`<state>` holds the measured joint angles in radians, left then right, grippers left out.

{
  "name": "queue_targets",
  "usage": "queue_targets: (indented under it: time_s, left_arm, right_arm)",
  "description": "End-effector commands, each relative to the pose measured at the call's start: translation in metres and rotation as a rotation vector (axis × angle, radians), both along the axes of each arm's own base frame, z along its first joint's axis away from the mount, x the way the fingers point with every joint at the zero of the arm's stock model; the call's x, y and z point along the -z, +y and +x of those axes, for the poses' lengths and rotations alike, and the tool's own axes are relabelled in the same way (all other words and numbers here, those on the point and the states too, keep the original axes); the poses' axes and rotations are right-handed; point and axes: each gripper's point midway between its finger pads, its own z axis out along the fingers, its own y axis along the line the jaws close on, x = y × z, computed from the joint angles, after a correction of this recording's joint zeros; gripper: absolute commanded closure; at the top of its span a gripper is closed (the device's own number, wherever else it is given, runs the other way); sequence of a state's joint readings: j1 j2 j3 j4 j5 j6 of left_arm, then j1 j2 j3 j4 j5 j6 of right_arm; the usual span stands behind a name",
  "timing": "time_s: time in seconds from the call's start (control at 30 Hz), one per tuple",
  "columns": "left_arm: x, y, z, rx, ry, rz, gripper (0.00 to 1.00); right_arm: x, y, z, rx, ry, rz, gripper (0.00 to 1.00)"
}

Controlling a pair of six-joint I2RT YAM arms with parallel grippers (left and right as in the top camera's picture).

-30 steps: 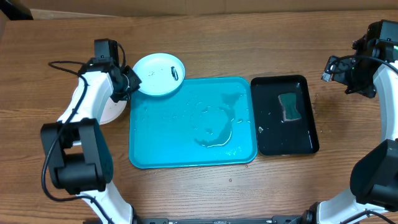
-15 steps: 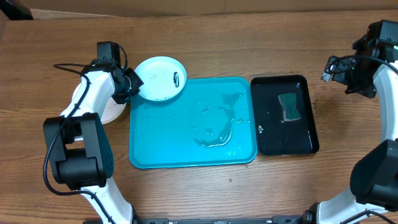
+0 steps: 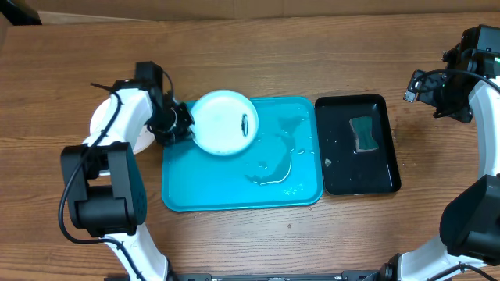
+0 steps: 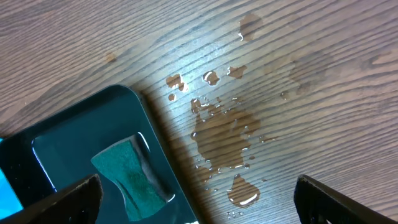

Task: Clean dirty plates on tray and stack at the side
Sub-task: 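Slide the light-blue plate onto the teal tray center with left gripper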

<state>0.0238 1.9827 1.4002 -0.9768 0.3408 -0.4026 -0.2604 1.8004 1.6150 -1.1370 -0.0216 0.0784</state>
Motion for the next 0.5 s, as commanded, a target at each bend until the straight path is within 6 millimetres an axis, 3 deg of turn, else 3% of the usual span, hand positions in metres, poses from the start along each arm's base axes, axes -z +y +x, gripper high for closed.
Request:
queue_targets:
  time_s: [0.0, 0.27, 0.33, 0.4, 0.47]
  left_arm:
    - [0.003, -0.011, -0.010, 0.106, 0.017, 0.021, 0.96]
    - [0.005, -0.035, -0.029, 0.226, 0.062, 0.079, 0.92]
    - [0.006, -0.041, -0.032, 0.251, 0.064, 0.086, 0.84]
    - [0.005, -0.046, -0.032, 0.289, 0.052, 0.086, 0.66]
    - [0.004, -0.046, -0.030, 0.296, 0.045, 0.086, 0.59]
  right_arm:
    - [-0.005, 0.000, 0.003, 0.003, -0.018, 0.000, 0.00]
    - [-0.005, 0.000, 0.003, 0.003, -0.018, 0.000, 0.00]
    - [-0.005, 0.000, 0.003, 0.003, -0.018, 0.000, 0.00]
    - [-0.005, 0.000, 0.003, 0.003, -0.018, 0.000, 0.00]
    - [-0.005, 0.000, 0.003, 0.003, -0.018, 0.000, 0.00]
